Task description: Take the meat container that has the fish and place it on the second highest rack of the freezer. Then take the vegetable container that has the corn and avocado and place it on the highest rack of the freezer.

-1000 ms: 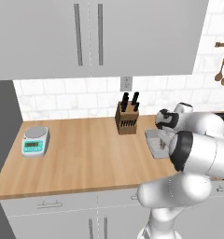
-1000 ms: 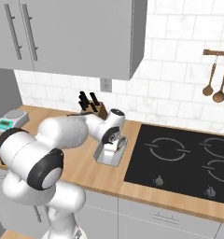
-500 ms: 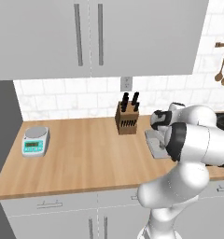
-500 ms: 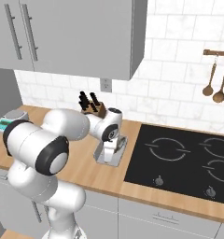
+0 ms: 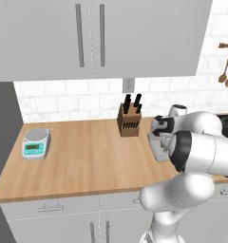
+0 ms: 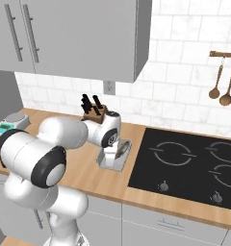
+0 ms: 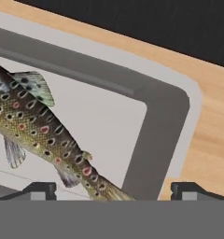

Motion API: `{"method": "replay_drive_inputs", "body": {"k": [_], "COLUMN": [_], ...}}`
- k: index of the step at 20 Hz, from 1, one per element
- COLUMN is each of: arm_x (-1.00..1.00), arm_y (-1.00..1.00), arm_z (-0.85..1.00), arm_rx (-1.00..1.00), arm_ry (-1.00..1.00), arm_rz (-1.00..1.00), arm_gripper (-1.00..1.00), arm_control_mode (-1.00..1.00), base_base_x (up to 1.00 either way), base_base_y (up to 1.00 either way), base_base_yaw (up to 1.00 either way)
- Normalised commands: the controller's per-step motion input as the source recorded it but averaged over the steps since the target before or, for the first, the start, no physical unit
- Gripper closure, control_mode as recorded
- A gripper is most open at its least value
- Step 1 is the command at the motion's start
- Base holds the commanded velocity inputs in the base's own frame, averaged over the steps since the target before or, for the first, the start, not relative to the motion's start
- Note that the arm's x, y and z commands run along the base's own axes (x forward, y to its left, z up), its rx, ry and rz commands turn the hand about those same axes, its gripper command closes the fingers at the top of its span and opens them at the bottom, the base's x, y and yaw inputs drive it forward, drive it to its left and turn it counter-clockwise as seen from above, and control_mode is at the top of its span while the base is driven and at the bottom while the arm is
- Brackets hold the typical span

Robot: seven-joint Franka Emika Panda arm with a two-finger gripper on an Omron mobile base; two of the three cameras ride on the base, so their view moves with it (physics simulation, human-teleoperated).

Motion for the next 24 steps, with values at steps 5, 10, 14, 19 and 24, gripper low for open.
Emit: {"method": "replay_drive_inputs", "body": {"k": [5, 10, 14, 19, 24], "arm_x": [0.0, 0.06, 0.05, 0.0, -0.03], "arm_y": [0.09, 0.0, 0.0, 0.0, 0.0], "arm_z": [-0.08, -0.08, -0.32, -0.02, 0.0], "arm_rx": [-0.02, 0.0, 0.0, 0.0, 0.0], "arm_ry": [0.0, 0.04, 0.08, 0.0, 0.0], "arm_rz": [0.01, 0.0, 0.0, 0.0, 0.0], "arm_gripper": [-1.0, -1.0, 1.0, 1.0, 1.0], "arm_control_mode": [-1.0, -1.0, -1.0, -1.0, -1.0], "base_base_x": [0.0, 0.0, 0.0, 0.0, 0.0], "base_base_y": [0.0, 0.0, 0.0, 0.0, 0.0], "base_base_yaw": [0.0, 0.0, 0.0, 0.0, 0.0]}}
